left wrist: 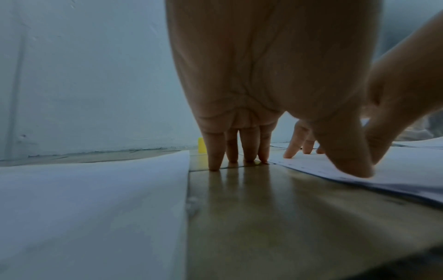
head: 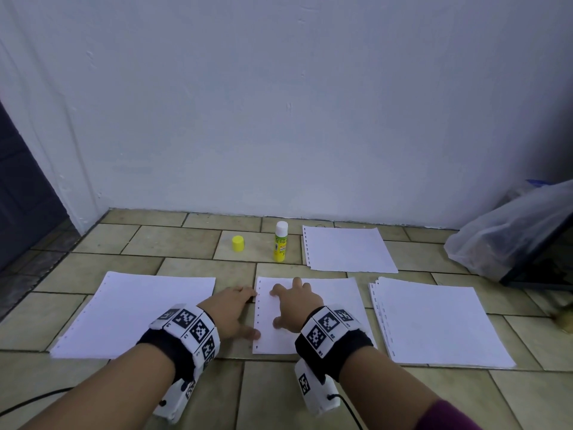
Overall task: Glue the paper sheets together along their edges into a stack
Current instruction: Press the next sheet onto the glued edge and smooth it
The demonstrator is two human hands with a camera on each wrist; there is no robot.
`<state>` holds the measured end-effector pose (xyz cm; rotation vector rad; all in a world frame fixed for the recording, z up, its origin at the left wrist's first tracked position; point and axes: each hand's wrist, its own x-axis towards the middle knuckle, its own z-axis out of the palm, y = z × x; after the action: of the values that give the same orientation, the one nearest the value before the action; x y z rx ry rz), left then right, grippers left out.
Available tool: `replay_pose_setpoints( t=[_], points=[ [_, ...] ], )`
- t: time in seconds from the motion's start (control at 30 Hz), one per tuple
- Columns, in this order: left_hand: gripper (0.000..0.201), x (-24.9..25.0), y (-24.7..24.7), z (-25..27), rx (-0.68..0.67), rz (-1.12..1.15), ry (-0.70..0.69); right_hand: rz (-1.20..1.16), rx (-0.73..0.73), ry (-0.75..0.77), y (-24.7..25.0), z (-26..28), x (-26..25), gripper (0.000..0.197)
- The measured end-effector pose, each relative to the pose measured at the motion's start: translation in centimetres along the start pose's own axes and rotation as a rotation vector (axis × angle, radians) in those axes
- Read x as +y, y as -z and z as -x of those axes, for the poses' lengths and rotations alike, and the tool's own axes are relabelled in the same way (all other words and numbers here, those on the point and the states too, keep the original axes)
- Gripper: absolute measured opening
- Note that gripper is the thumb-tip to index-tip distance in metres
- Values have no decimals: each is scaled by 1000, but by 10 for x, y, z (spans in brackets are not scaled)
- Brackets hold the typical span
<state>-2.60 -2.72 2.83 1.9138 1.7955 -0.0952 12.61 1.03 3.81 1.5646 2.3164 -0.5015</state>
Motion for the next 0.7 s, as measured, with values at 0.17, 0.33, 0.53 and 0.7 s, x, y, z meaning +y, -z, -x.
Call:
replay_pose_setpoints(
  t=[0.17,0.33,0.53,0.7],
  points=[
    [78,18,3,-9,24,-148,92,2,30,-20,-5,-2,-2,64],
    [101,20,-5,-20,65,-358,59,62,63,-47,-7,-2,-8,66],
    [99,17,-4,-30,-10,-455,18,140,92,-25,-11,-6,-9,74],
    [100,16,-5,-29,-28,-441,18,193,105,-9,-9,-7,-13,82]
  ],
)
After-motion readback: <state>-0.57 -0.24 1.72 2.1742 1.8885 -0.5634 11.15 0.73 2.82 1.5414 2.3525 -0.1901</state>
